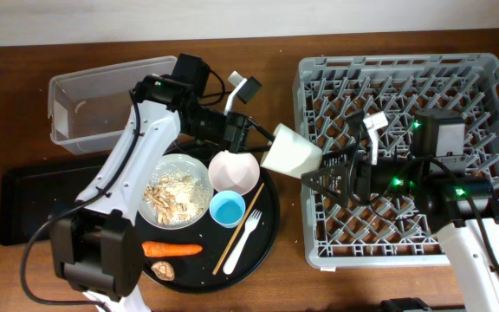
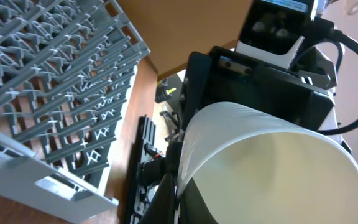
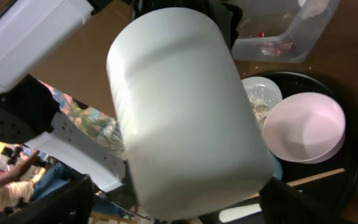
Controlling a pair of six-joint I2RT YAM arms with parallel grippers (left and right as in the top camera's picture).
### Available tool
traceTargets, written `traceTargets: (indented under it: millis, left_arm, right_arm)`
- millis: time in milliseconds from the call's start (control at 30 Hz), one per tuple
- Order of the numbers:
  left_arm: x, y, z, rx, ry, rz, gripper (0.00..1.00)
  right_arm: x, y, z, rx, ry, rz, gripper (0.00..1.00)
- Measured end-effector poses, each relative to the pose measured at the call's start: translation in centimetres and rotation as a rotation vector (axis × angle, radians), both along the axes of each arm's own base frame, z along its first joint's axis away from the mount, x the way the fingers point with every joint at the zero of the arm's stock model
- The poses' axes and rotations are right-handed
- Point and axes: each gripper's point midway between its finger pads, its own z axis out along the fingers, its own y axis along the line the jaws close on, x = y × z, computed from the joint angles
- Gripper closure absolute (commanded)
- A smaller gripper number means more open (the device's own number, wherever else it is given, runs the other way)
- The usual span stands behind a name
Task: Sort waste into correct bins and load items into the dishwasher rack
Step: 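Hand the white cup from the left gripper to the right gripper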
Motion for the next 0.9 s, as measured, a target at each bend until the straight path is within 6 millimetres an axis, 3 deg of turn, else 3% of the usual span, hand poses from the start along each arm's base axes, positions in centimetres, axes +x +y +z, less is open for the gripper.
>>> traceTargets:
  millis: [167, 367, 467, 667, 900]
  left_arm:
    - [-0.5, -0.5, 0.1, -0.001, 0.008, -0.016, 1.00]
    - [-0.7, -0.8, 0.1, 0.001, 0.015, -0.024, 1.00]
    - [-0.8, -0.8, 0.1, -0.002, 0.020, -0.024, 0.99]
    - [-0.7, -0.8, -0.1, 0.014, 0.022, -0.021, 0.71]
    - [-0.4, -0.5, -1.9, 0.116, 0.001, 0.000, 0.69]
  right_arm:
    - [0.2, 0.0, -0.2, 0.000, 0.009, 0.001, 0.18]
    - [0.2, 0.0, -0.2, 0.002, 0.010, 0.002, 0.31]
    - [0.2, 0.0, -0.2, 0.001, 0.004, 0.004, 0.32]
    - [0.0, 0.1, 0.0, 0.010, -0.003, 0.017, 0.39]
    - [0.2, 0.1, -0.2, 0.000, 0.000, 0.007, 0.48]
